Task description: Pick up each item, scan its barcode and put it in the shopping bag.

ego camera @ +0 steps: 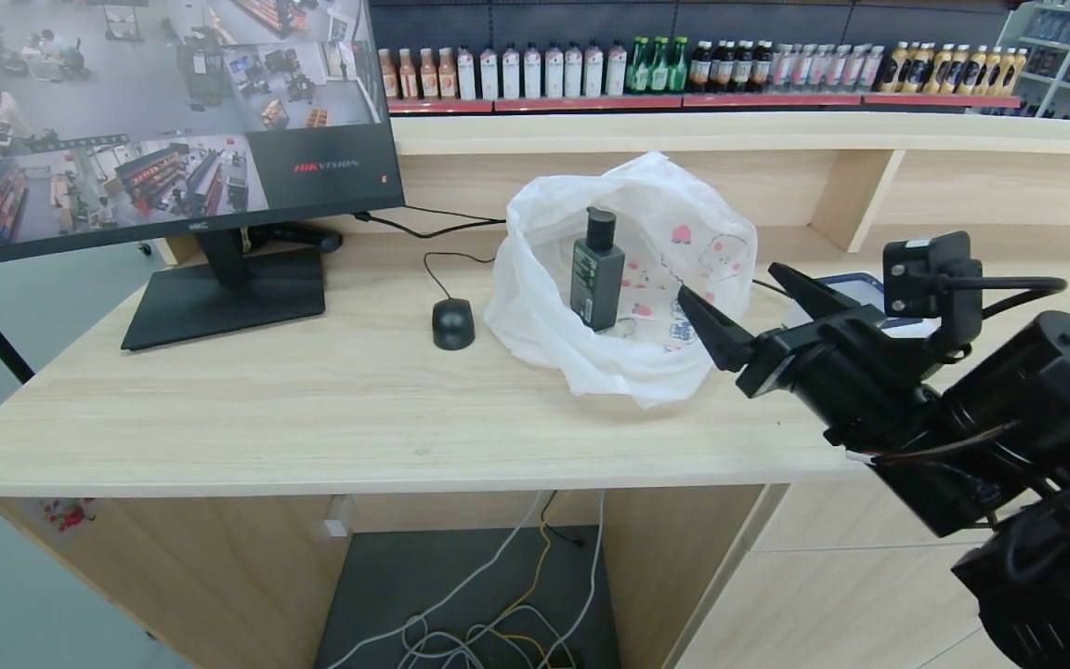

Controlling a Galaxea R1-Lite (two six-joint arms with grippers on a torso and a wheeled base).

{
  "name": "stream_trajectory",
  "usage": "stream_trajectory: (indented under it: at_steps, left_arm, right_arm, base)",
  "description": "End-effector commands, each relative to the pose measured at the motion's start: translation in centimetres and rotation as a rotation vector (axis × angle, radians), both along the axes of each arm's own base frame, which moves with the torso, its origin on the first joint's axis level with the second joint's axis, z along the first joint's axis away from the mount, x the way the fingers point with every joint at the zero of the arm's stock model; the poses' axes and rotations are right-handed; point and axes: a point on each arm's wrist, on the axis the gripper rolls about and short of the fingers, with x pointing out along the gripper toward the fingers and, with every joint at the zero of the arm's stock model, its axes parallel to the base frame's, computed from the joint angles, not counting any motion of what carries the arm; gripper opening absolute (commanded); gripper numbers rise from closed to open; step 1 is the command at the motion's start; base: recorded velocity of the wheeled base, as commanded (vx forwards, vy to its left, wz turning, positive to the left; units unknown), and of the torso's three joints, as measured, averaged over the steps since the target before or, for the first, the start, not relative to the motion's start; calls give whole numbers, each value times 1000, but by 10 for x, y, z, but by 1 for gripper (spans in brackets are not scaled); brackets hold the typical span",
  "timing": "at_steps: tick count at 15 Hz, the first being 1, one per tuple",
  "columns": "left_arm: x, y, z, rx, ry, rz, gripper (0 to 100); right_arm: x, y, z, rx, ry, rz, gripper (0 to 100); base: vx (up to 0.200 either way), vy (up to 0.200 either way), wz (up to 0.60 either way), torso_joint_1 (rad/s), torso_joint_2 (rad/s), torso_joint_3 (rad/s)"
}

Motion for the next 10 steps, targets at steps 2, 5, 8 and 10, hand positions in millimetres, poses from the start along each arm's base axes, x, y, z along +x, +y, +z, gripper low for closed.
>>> stream_trajectory:
  at_steps: [2,5,8,10]
  left_arm:
    - [0,0,0,-1,-1,2,100]
    - [0,0,0,-7,-2,2,100]
    - [0,0,0,-3,-2,0,100]
    - [0,0,0,-9,-2,0,100]
  right_arm:
    - [-15,-1,12,24,-34,26,100]
    - [-19,-2,10,74,3,53,100]
    - [-21,-3,6,61,20,52,100]
    - [-23,-1,3,42,25,55,100]
  base:
    - [0,0,0,0,0,0]
    - [-67,0,0,2,-1,1]
    - [-133,0,0,10,5,2]
    - [0,0,0,0,0,0]
